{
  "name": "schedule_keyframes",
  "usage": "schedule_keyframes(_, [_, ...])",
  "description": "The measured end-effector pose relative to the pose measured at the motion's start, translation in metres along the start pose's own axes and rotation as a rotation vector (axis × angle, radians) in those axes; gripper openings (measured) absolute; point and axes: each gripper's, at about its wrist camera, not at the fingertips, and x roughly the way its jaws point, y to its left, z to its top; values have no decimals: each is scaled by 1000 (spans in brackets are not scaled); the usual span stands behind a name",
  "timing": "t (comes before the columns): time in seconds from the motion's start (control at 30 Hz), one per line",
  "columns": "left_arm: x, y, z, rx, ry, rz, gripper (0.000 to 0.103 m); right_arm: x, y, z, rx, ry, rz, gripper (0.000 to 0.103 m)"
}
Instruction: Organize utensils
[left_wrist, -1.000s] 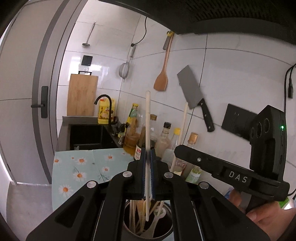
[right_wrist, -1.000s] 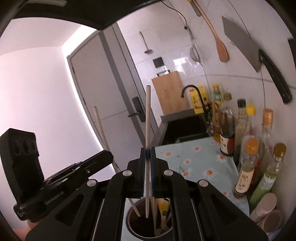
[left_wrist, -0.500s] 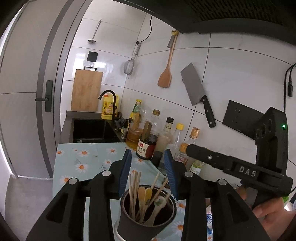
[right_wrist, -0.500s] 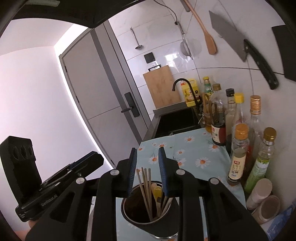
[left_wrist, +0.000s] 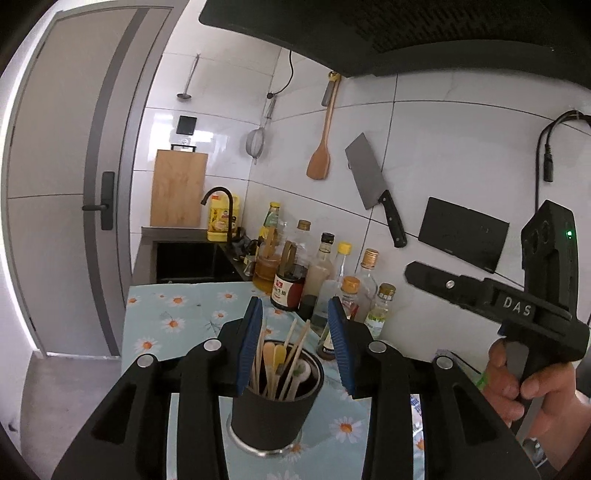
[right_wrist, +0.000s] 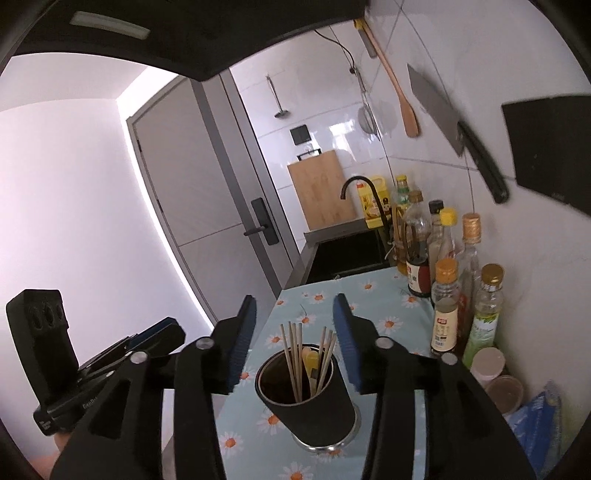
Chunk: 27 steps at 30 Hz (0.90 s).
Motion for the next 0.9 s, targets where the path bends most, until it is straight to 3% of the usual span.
schedule_keyframes(0.07, [-12,-3,-2,1,-4,19,47,-12,-2,-3,-4,8,14,50])
schedule_keyframes(0.2, [-34,-13,-7,4,1,51,47,-27,-8,-11,-1,39,24,51])
schedule_keyframes(0.33, [-52,-25,-16,0,23,72,62,-48,-17,-23,0,65,25,63])
schedule_keyframes(0.47, [-70,-38,-29,-68,44,59,63,-71,-18,-40,-32,88,-19,79])
schedule_keyframes(0.63, [-88,-65,-54,-58,75,117,90,-100,-13,-62,-103,107,-14,98])
schedule_keyframes(0.77, [-102,-82,-75,-60,104,154,96,-124,-11,-79,-131,117,-12,98])
schedule_keyframes(0.9, [-114,-102,-96,-21,140,217,96,-141,-15,-105,-111,173,20,98])
